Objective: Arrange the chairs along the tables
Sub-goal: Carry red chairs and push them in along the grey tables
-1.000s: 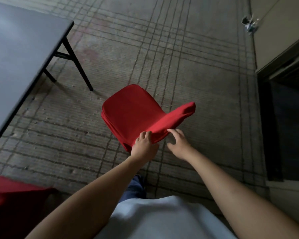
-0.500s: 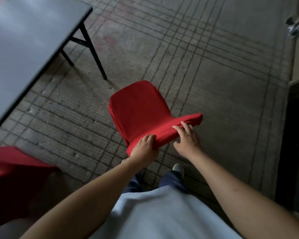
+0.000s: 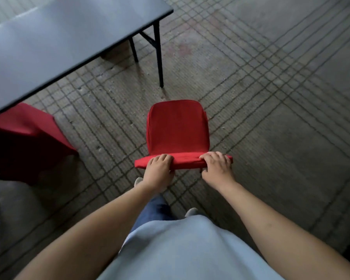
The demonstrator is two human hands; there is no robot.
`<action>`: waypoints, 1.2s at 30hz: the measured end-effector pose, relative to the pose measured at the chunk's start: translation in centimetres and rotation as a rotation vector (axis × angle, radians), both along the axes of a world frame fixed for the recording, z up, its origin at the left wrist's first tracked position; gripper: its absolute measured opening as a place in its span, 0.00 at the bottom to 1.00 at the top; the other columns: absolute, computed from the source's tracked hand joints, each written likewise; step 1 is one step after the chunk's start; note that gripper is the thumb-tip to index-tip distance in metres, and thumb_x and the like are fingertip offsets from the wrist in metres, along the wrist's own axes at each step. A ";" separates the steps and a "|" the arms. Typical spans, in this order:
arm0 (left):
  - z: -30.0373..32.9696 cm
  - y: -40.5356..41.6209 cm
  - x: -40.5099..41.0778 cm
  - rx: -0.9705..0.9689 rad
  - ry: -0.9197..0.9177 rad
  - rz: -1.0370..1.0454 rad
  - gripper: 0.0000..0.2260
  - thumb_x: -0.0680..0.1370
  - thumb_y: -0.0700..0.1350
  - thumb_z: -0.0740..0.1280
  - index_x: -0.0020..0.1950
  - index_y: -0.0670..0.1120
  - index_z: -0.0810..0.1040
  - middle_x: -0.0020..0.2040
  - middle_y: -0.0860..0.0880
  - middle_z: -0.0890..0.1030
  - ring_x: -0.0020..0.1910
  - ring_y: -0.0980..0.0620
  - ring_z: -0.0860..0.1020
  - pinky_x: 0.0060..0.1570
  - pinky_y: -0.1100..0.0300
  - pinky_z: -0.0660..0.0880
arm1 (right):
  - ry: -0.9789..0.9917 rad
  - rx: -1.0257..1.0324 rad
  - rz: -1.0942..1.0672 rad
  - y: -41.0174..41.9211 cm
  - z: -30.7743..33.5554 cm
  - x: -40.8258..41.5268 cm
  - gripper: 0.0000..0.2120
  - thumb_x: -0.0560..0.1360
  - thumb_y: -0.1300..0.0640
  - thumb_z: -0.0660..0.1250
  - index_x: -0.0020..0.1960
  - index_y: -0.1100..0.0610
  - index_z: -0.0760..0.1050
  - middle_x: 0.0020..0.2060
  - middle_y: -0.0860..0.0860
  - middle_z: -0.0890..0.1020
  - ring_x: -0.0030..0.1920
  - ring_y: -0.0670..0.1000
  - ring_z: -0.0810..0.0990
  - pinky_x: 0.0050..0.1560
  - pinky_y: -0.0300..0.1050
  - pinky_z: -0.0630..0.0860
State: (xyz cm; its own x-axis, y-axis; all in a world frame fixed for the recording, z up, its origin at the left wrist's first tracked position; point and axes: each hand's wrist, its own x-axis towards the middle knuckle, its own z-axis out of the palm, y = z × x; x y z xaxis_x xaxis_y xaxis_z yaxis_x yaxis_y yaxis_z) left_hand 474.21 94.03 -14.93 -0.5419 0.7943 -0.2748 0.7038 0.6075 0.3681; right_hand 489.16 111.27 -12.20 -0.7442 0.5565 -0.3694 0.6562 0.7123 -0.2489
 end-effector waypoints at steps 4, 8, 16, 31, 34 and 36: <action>-0.3 0.6 0.4 -0.005 0.026 0.043 0.17 0.72 0.54 0.67 0.58 0.49 0.74 0.58 0.49 0.79 0.59 0.43 0.77 0.59 0.49 0.72 | -0.011 -0.060 0.039 0.4 -0.3 -0.5 0.24 0.68 0.54 0.70 0.64 0.47 0.72 0.59 0.49 0.75 0.64 0.54 0.72 0.69 0.52 0.64; -0.6 1.7 -0.9 -0.050 0.024 -0.003 0.18 0.70 0.52 0.69 0.58 0.51 0.74 0.57 0.52 0.78 0.57 0.45 0.77 0.58 0.50 0.72 | -0.039 -0.048 0.077 1.4 -0.9 -1.9 0.23 0.67 0.56 0.71 0.60 0.47 0.71 0.55 0.48 0.73 0.59 0.53 0.72 0.65 0.50 0.67; -0.5 4.3 -6.8 0.004 0.009 -0.161 0.19 0.66 0.55 0.72 0.53 0.53 0.72 0.52 0.55 0.78 0.50 0.47 0.79 0.49 0.52 0.76 | 0.117 0.056 0.153 3.6 -1.4 -6.6 0.17 0.62 0.64 0.67 0.47 0.49 0.73 0.45 0.48 0.75 0.48 0.55 0.76 0.59 0.52 0.72; 5.9 16.8 -25.0 0.279 0.124 -0.119 0.29 0.66 0.72 0.69 0.54 0.51 0.72 0.52 0.54 0.73 0.53 0.49 0.76 0.44 0.50 0.78 | 0.437 0.214 -0.068 15.3 4.4 -24.6 0.12 0.60 0.59 0.65 0.43 0.49 0.74 0.38 0.48 0.76 0.42 0.57 0.76 0.44 0.49 0.67; 6.5 18.3 -27.0 0.274 0.159 -0.135 0.30 0.66 0.74 0.67 0.53 0.51 0.73 0.52 0.54 0.74 0.53 0.50 0.76 0.45 0.52 0.77 | 0.461 0.226 -0.057 16.9 4.7 -26.5 0.13 0.59 0.60 0.66 0.43 0.49 0.74 0.38 0.46 0.76 0.42 0.56 0.76 0.44 0.49 0.67; 6.8 19.4 -28.5 0.291 0.182 -0.135 0.30 0.66 0.74 0.67 0.53 0.51 0.73 0.51 0.54 0.75 0.52 0.50 0.76 0.46 0.53 0.75 | 0.482 0.227 -0.058 18.2 5.0 -28.0 0.14 0.59 0.60 0.66 0.44 0.49 0.75 0.38 0.46 0.76 0.42 0.55 0.76 0.45 0.49 0.69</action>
State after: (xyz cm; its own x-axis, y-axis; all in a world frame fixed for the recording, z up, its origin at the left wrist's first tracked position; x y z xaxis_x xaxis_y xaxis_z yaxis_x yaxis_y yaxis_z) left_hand 445.66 113.43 -8.17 -0.4457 0.8929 0.0641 0.8405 0.3928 0.3732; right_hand 461.18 129.42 -7.21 -0.7654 0.6277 0.1416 0.5451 0.7495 -0.3756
